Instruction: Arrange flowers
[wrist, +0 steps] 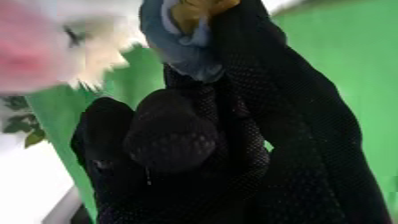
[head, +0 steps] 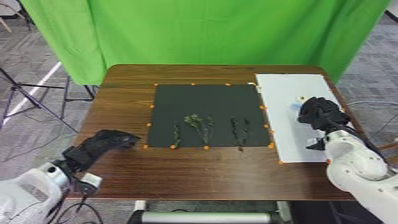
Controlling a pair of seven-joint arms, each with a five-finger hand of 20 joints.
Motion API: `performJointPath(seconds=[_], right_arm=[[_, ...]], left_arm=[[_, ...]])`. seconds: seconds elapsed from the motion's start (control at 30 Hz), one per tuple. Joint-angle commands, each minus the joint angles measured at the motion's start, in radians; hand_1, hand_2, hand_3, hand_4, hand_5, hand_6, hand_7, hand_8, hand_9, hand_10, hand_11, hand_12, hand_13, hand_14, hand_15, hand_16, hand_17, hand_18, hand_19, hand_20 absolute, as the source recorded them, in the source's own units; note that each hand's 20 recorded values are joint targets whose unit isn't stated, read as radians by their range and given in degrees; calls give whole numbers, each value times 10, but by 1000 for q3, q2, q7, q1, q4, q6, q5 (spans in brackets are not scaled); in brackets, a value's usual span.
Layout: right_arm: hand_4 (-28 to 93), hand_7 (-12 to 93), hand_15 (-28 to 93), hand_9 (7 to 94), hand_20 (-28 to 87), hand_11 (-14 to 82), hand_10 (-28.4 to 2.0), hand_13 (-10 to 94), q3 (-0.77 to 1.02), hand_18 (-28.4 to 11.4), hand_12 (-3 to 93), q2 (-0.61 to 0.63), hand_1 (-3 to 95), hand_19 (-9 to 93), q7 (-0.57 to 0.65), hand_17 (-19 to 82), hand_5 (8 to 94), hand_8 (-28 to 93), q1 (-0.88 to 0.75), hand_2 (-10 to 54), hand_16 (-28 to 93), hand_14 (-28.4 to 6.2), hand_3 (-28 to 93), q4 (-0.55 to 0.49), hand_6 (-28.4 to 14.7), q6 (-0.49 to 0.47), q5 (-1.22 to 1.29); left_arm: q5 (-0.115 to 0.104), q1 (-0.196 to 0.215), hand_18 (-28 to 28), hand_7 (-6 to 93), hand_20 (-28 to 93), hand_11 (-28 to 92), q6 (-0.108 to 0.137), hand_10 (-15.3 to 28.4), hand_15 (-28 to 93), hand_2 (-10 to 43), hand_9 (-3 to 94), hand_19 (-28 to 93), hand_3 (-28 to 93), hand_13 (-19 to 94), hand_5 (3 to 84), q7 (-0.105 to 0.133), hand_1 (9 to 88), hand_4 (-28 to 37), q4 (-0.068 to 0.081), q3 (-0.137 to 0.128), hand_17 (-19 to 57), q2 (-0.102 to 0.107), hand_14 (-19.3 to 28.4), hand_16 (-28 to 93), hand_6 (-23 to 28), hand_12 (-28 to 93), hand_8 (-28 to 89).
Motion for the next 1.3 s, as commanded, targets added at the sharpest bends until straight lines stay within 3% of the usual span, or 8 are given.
performJointPath(seconds=[0.03, 0.07, 0.13, 0.27, 0.4, 0.8, 1.17, 1.3], right_arm=[[-145, 265, 686, 811, 624, 115, -95, 845, 48, -135, 494, 59, 639, 932, -26, 595, 762, 138, 96, -95, 336, -21, 558, -179, -7, 4, 93], [-144, 267, 687, 811, 626, 114, -98, 844, 24, -136, 496, 59, 639, 932, -34, 595, 763, 136, 138, -95, 338, -21, 558, -196, -7, -4, 103], [-142, 270, 688, 811, 628, 113, -104, 843, -52, -136, 498, 47, 637, 932, -51, 595, 764, 132, 249, -95, 340, -20, 561, -220, -8, -40, 144], [-139, 272, 692, 812, 632, 107, -109, 840, -318, -132, 498, -17, 636, 932, -103, 596, 766, 125, 549, -95, 344, -20, 563, -220, -9, -111, 239], [-139, 280, 693, 812, 635, 103, -110, 839, -514, -132, 501, -145, 637, 932, -165, 596, 764, 121, 770, -95, 345, -20, 561, -178, -4, -227, 281], [-139, 292, 697, 814, 639, 94, -110, 837, -686, -130, 498, -481, 636, 932, -187, 595, 761, 110, 882, -95, 346, -19, 560, -69, 0, -343, 362], [-145, 292, 703, 816, 648, 90, -110, 835, -736, -130, 495, -623, 637, 932, -166, 598, 767, 95, 796, -95, 346, -20, 563, 2, 4, -337, 316], [-146, 299, 704, 816, 653, 87, -106, 835, -748, -131, 493, -640, 635, 932, -151, 597, 765, 89, 762, -95, 346, -20, 564, 28, 8, -318, 303]], left_arm=[[-124, 100, 124, 125, 111, 178, 456, 170, 162, 18, 427, 136, 581, 320, 472, 207, 275, -186, 8, -16, 7, 125, 189, -12, 65, 109, -54], [-169, 102, 122, 125, 109, 180, 504, 170, 161, 22, 426, 134, 584, 318, 471, 229, 263, -193, 11, -22, 9, 133, 188, -14, 65, 107, -54], [-228, 103, 120, 126, 110, 180, 560, 169, 156, 33, 423, 131, 595, 314, 467, 246, 245, -227, 16, -39, 11, 138, 186, -17, 65, 104, -56], [-304, 112, 114, 117, 112, 169, 643, 165, 146, 99, 415, 120, 596, 302, 457, 254, 202, -276, 28, -52, 14, 147, 180, -18, 61, 98, -58], [-395, 109, 107, 111, 113, 164, 710, 163, 136, 161, 413, 116, 553, 295, 444, 261, 205, -282, 47, -29, 14, 153, 175, -17, 55, 94, -61], [-396, 112, 98, 105, 112, 161, 689, 163, 132, 136, 396, 111, 565, 281, 429, 224, 199, -283, 60, 12, 12, 151, 171, -18, 60, 94, -58], [-365, 55, 99, 104, 113, 162, 615, 164, 132, 104, 393, 112, 575, 280, 425, 184, 200, -283, 90, 70, 9, 152, 172, -16, 65, 97, -53], [-349, 40, 99, 105, 113, 162, 576, 164, 132, 97, 391, 113, 577, 280, 425, 165, 204, -283, 89, 81, 8, 148, 172, -15, 66, 99, -53]])
